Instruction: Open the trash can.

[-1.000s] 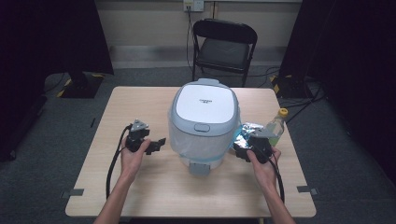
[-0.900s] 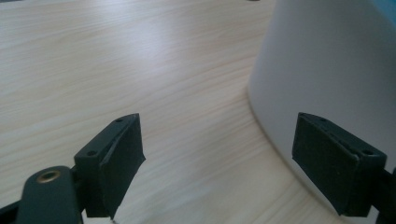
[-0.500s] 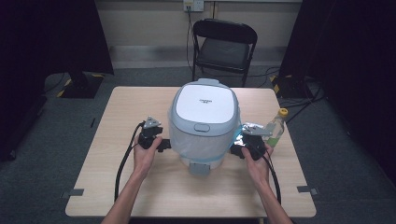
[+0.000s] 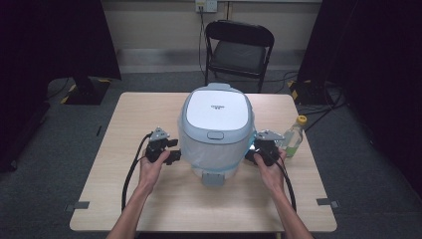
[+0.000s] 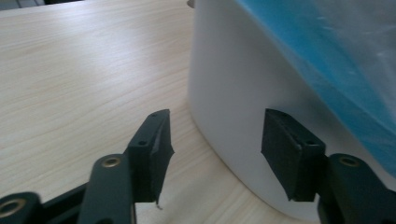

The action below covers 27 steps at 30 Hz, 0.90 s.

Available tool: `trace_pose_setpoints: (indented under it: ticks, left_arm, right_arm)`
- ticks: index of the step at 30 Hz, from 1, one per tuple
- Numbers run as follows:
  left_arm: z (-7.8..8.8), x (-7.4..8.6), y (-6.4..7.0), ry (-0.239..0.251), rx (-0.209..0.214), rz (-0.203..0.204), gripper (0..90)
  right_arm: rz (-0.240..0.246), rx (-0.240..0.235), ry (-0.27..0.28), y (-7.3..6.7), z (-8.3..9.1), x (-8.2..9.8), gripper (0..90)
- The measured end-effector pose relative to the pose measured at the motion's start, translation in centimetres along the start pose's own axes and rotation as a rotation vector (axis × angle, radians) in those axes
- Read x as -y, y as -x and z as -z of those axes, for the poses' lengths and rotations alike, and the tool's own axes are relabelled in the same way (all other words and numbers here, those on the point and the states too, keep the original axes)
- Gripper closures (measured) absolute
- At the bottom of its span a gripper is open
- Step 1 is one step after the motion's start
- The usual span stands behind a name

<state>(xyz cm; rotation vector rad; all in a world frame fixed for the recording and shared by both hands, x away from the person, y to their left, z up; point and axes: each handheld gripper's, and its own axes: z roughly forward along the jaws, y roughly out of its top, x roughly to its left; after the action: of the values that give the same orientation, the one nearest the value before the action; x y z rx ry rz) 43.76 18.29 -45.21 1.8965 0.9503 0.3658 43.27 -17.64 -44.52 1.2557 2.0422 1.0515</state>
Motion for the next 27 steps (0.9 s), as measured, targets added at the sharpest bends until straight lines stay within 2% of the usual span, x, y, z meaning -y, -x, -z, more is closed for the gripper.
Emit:
trace_pose_setpoints:
  ticks: [2,3,5,8,9,10,12,13,16,19,21,23,24,27]
  left_arm:
    - [0.2,-0.1,-0.1,-0.008,-0.025,-0.022,38.1]
    - [0.1,-0.1,-0.2,-0.009,-0.025,-0.017,33.4]
    - [-0.1,-0.3,-0.6,-0.024,-0.040,0.017,25.2]
    - [-0.8,-0.8,-0.8,-0.040,-0.084,0.001,26.2]
    - [-1.0,-1.0,-1.0,-0.025,-0.095,0.015,26.1]
    - [-1.2,-1.2,-1.3,-0.028,-0.087,0.021,26.1]
    - [-1.7,-1.6,-1.7,-0.027,-0.098,0.020,25.4]
    - [-1.8,-1.8,-1.7,-0.009,-0.118,0.017,26.2]
    - [-2.0,-2.3,-2.0,0.009,-0.118,0.017,28.5]
    - [-2.2,-2.1,-2.4,0.015,-0.075,0.059,32.6]
    - [-2.1,-1.9,-2.2,0.034,-0.075,0.046,36.0]
    - [-2.1,-1.6,-1.8,0.037,-0.061,0.037,46.8]
    - [-2.0,-1.4,-1.7,0.031,-0.049,0.047,48.6]
    - [-1.7,-1.3,-1.7,0.026,-0.036,0.037,52.5]
  right_arm:
    - [0.003,0.001,0.004,0.0,-0.3,-0.2,45.8]
    - [-0.005,-0.003,0.010,0.1,-0.6,-0.2,46.0]
    - [-0.020,-0.016,0.010,0.2,-0.7,-0.2,42.6]
    - [-0.029,-0.020,0.007,0.8,-0.9,-0.3,33.8]
    - [-0.048,-0.025,0.005,1.0,-1.0,-0.4,33.0]
    - [-0.063,-0.032,0.012,1.2,-1.1,-0.6,33.5]
    - [-0.052,-0.017,0.023,1.2,-1.3,-1.1,35.2]
    - [-0.053,-0.012,0.027,1.2,-1.4,-1.3,37.4]
    - [-0.033,-0.012,0.028,1.3,-1.8,-2.0,41.7]
    - [-0.045,-0.057,0.025,1.6,-2.0,-2.1,47.5]
    - [-0.055,-0.092,0.030,1.5,-2.0,-2.0,57.6]
    - [-0.063,-0.098,0.031,1.3,-2.0,-2.0,63.3]
    - [-0.069,-0.106,0.031,1.3,-2.0,-2.0,67.0]
    - [-0.090,-0.128,0.035,1.1,-1.9,-1.9,69.9]
